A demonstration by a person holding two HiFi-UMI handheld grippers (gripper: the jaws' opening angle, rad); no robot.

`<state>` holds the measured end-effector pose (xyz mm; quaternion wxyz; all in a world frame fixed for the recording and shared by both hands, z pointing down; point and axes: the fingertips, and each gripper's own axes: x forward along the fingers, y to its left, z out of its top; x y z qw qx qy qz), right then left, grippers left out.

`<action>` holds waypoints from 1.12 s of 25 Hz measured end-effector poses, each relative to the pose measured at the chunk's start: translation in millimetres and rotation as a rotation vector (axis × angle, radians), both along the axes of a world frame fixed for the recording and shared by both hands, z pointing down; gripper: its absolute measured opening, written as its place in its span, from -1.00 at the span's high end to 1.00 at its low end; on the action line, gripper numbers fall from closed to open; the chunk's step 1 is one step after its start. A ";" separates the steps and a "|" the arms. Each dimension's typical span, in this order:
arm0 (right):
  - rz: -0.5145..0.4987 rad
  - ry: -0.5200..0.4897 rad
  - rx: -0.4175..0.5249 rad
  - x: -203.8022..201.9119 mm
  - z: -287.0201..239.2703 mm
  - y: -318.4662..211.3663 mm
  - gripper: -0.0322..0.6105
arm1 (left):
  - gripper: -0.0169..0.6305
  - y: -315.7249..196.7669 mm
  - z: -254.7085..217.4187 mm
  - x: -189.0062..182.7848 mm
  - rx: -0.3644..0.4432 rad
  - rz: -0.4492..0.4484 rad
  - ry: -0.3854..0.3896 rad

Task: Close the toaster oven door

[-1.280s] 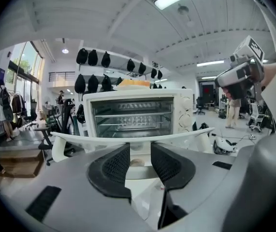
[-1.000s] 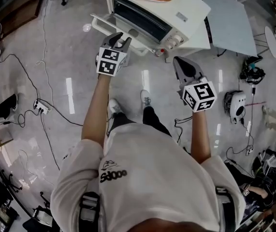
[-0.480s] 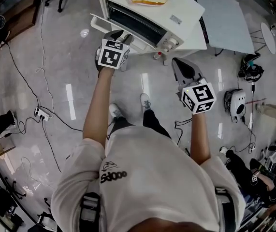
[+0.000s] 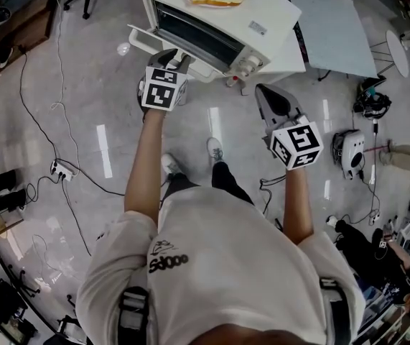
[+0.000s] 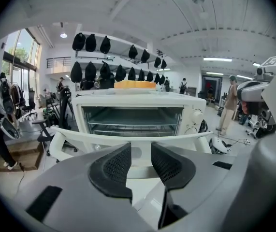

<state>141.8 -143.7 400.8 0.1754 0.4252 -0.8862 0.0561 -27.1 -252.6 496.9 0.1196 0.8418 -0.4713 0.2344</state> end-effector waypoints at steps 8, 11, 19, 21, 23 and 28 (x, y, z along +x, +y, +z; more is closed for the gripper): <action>-0.008 0.000 0.004 -1.5 -3.6 -2.2 0.88 | 0.52 5.8 -4.9 -5.0 0.061 -0.007 0.005; -0.009 -0.001 0.003 -3.1 -3.5 -2.7 0.87 | 0.55 2.9 -12.5 -1.8 0.088 0.004 0.042; 0.001 -0.008 -0.001 -3.4 -0.7 -3.8 0.88 | 0.55 -19.3 -32.0 10.1 0.189 -0.006 0.115; 0.010 -0.008 -0.005 -0.4 1.8 -3.9 0.88 | 0.55 -27.2 -35.4 14.9 0.203 -0.005 0.123; 0.018 -0.011 -0.007 2.5 2.2 -5.4 0.87 | 0.55 -36.3 -39.8 20.0 0.217 0.001 0.128; 0.034 -0.014 -0.003 9.9 -1.0 -7.1 0.88 | 0.55 -54.4 -49.7 31.7 0.230 0.012 0.132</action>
